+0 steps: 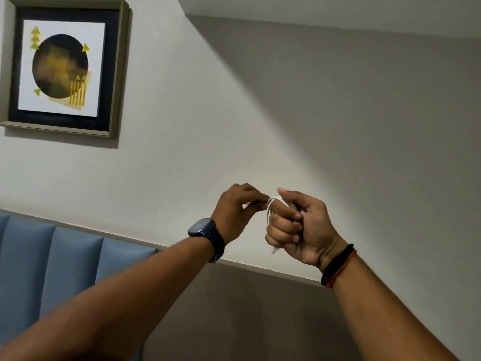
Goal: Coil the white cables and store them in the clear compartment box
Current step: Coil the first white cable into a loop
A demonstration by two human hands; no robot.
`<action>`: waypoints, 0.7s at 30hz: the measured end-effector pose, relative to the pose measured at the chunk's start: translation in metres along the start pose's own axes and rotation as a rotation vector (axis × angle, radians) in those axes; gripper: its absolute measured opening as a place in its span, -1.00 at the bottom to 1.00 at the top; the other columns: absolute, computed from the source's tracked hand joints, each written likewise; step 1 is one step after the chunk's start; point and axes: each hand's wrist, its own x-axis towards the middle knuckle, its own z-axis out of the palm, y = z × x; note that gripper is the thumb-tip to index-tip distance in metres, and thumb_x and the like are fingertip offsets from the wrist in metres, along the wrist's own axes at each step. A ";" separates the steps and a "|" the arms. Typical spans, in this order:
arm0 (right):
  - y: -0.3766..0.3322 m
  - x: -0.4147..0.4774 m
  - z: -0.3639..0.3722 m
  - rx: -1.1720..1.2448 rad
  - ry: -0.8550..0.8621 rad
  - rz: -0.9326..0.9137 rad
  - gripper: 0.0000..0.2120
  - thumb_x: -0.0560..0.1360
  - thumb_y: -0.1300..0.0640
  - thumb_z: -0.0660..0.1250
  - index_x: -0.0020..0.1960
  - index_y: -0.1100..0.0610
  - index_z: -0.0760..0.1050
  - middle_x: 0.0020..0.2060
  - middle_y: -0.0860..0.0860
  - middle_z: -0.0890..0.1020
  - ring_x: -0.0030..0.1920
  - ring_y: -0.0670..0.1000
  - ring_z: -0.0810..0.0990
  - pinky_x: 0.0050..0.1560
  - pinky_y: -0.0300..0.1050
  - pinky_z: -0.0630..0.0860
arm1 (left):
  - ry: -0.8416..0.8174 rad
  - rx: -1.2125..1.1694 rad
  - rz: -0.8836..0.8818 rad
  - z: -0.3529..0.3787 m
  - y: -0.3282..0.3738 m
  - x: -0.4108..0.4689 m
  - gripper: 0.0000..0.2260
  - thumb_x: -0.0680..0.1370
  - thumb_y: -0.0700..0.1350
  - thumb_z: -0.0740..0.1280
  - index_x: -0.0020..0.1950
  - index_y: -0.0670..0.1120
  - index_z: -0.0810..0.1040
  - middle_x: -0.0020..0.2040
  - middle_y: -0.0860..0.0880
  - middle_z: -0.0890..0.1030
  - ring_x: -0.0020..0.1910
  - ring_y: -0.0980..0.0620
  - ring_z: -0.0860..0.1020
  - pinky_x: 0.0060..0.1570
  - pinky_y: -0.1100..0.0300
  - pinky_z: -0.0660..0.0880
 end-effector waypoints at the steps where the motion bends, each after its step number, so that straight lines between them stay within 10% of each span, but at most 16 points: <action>1: 0.000 0.000 0.000 0.023 0.001 -0.036 -0.56 0.51 0.00 0.09 -0.50 0.08 0.09 -0.64 -0.01 0.11 -0.62 -0.02 0.06 -0.50 -0.14 0.06 | -0.008 -0.065 -0.054 0.003 0.004 -0.001 -0.88 0.45 -0.31 0.40 -0.06 -0.17 0.68 -0.15 -0.10 0.64 -0.18 0.00 0.55 -0.14 0.28 0.46; 16: 0.000 -0.011 -0.012 0.094 0.056 -0.227 -0.60 0.47 0.09 0.02 -0.53 0.08 0.06 -0.68 0.00 0.08 -0.65 0.00 0.02 -0.55 -0.18 0.05 | -0.298 -0.937 -0.602 0.014 0.020 -0.013 -0.79 0.53 -0.17 0.32 0.11 -0.23 0.62 0.01 -0.18 0.67 0.03 -0.12 0.64 0.05 0.09 0.58; 21: 0.004 -0.013 -0.011 0.091 0.073 -0.218 -0.63 0.41 0.10 0.07 -0.52 0.09 0.05 -0.66 0.00 0.06 -0.64 0.00 0.02 -0.55 -0.21 0.08 | -0.301 -0.855 -0.587 0.014 0.021 -0.013 -0.77 0.51 -0.19 0.35 0.11 -0.28 0.59 0.04 -0.26 0.63 0.01 -0.11 0.62 0.09 0.06 0.58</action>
